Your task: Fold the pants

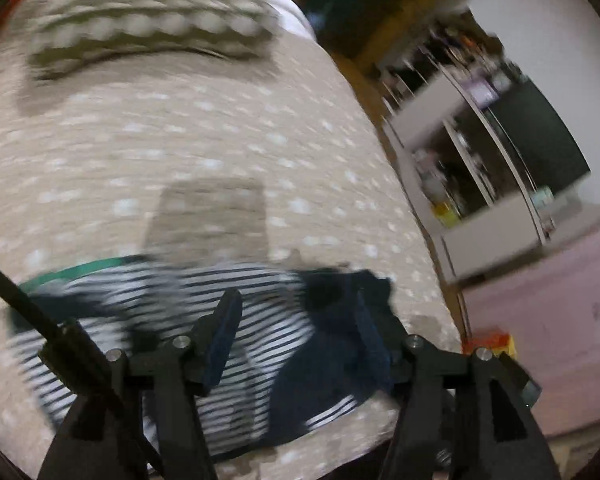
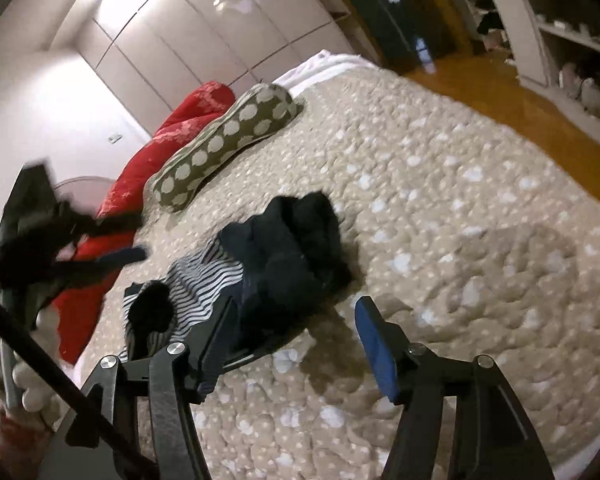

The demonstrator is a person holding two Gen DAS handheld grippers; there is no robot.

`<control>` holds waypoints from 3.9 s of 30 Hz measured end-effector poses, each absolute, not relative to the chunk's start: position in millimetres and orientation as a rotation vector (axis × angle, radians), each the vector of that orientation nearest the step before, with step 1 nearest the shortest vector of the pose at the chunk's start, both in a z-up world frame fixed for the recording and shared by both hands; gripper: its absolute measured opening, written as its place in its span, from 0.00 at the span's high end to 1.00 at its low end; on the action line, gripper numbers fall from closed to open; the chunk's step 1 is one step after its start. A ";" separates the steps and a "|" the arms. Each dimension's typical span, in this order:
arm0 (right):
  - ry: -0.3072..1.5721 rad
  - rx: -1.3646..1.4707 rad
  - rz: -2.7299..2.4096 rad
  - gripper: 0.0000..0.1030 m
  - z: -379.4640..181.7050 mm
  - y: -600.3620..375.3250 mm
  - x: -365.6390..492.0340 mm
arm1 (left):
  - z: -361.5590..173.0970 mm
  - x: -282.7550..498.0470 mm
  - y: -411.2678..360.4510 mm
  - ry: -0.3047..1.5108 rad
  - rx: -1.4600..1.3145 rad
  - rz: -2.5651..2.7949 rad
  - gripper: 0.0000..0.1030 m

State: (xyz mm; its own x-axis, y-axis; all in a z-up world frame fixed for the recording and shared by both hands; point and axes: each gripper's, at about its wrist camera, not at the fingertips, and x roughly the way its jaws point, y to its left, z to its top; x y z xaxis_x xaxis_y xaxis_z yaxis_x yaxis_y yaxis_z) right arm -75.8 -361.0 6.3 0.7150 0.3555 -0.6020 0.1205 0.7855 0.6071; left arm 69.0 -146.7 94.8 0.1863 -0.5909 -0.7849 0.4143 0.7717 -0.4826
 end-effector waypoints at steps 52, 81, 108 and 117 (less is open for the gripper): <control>0.761 -0.163 0.648 0.39 55.3 -80.1 -74.6 | 76.4 52.7 117.9 1.000 -0.679 -0.541 0.58; 0.960 0.349 0.446 0.78 59.5 -182.9 52.8 | 102.6 28.8 34.9 0.983 -0.405 -0.512 0.66; 0.955 0.473 0.449 0.35 38.5 -217.4 -11.7 | 56.6 18.3 89.6 1.040 -0.596 -0.465 0.52; 1.029 0.716 0.474 0.33 -0.3 -236.5 23.4 | 16.8 31.7 89.8 1.094 -0.734 -0.568 0.33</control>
